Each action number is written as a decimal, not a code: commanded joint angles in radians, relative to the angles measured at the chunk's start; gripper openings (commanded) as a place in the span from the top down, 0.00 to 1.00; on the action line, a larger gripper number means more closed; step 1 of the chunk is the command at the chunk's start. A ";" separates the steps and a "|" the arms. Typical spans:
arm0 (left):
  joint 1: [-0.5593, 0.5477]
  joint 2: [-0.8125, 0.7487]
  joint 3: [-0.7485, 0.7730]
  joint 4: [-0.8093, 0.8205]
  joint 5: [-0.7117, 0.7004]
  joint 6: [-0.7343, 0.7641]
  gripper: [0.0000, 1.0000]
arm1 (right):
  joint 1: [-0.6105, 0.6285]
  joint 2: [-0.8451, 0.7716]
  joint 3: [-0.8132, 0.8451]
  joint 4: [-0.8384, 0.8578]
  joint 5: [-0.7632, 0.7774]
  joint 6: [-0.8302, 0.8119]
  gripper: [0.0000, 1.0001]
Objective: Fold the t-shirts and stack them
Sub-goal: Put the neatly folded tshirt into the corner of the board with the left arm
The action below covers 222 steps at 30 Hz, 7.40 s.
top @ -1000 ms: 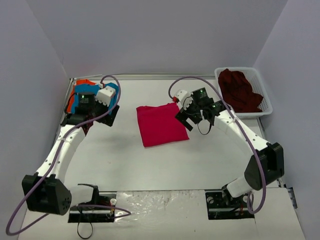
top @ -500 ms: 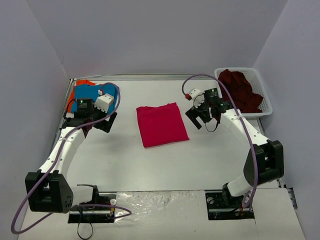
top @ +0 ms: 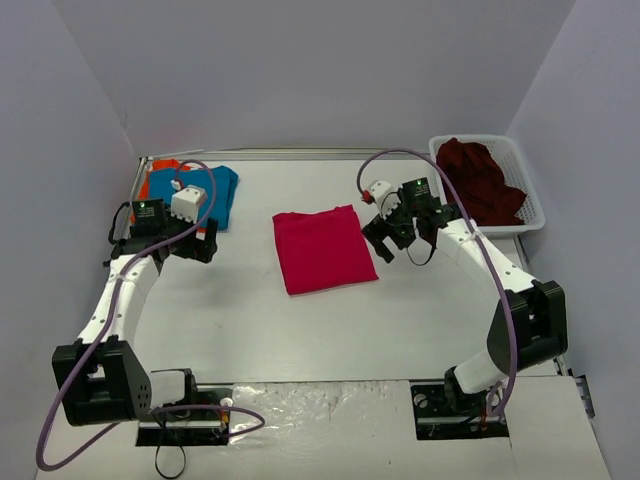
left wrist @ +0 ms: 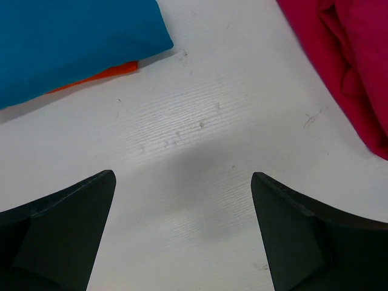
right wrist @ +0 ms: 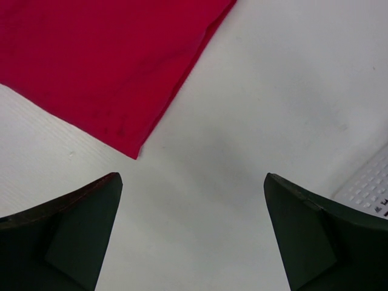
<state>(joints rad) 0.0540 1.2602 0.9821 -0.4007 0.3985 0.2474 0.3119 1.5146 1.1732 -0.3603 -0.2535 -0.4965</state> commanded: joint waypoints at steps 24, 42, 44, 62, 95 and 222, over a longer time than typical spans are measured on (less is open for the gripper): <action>0.283 -0.094 -0.026 0.046 0.249 -0.232 0.06 | 0.636 0.326 0.252 -0.088 0.215 -0.043 0.09; 0.287 -0.053 -0.034 0.046 0.267 -0.260 0.06 | 0.699 0.533 0.436 -0.118 0.209 -0.048 0.11; 0.287 -0.054 -0.034 0.045 0.264 -0.258 0.06 | 0.705 0.544 0.440 -0.126 0.206 -0.048 0.11; 0.277 0.063 -0.065 0.095 0.396 -0.349 0.06 | 0.707 0.628 0.425 -0.131 0.235 -0.043 0.54; -0.043 0.548 -0.040 0.643 0.412 -1.074 0.06 | 0.722 0.653 0.651 -0.259 0.422 -0.059 1.00; -0.287 0.943 1.555 -0.632 -0.857 -0.063 0.98 | 0.088 0.275 0.008 -0.313 -0.150 -0.221 0.00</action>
<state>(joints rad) -0.2581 2.3299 2.4722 -1.0336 -0.4030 0.1654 0.3912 1.7805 1.1881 -0.6453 -0.4145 -0.7269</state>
